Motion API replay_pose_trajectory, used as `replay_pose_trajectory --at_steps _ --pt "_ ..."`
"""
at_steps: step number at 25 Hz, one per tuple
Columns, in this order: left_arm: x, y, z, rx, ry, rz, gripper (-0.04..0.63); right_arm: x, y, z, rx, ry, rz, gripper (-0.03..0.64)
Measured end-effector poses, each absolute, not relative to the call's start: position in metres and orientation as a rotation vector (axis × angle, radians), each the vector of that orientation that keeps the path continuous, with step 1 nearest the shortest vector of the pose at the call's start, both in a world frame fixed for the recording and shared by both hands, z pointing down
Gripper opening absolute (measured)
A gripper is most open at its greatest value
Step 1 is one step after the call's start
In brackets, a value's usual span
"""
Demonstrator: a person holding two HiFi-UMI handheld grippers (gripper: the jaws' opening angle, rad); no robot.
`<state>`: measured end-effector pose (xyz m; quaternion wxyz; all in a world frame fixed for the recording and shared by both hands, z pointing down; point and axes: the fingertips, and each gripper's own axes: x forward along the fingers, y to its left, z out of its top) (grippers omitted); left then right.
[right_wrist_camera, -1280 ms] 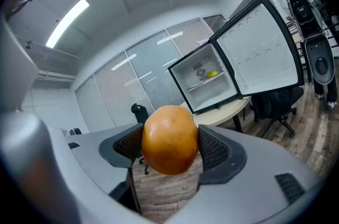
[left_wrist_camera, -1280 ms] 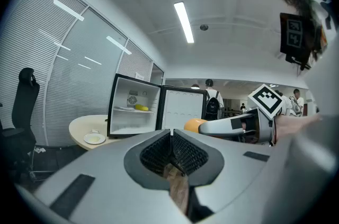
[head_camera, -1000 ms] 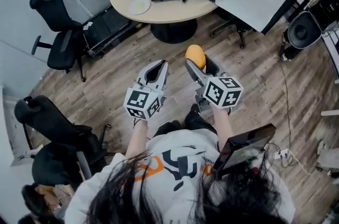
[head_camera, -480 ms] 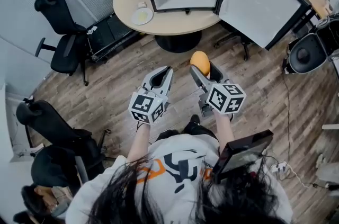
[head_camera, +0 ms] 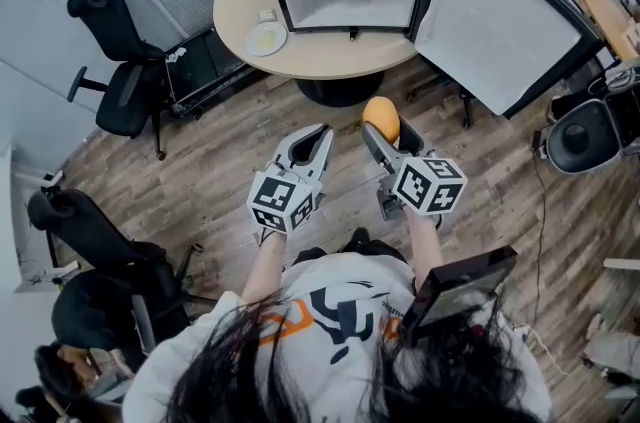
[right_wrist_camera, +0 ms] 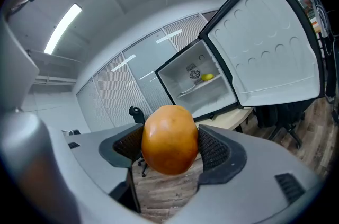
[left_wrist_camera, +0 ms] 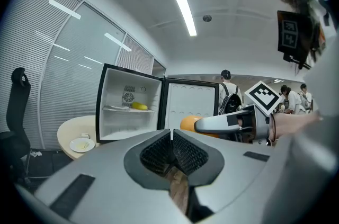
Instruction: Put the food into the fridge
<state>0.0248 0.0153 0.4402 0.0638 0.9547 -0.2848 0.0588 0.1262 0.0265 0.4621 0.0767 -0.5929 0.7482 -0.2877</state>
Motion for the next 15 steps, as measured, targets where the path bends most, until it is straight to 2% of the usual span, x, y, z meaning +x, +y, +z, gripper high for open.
replay_pose_trajectory --at_steps 15 --pt "0.063 -0.010 0.446 2.882 -0.870 0.232 0.025 0.156 -0.013 0.474 -1.715 2.247 -0.927 0.333"
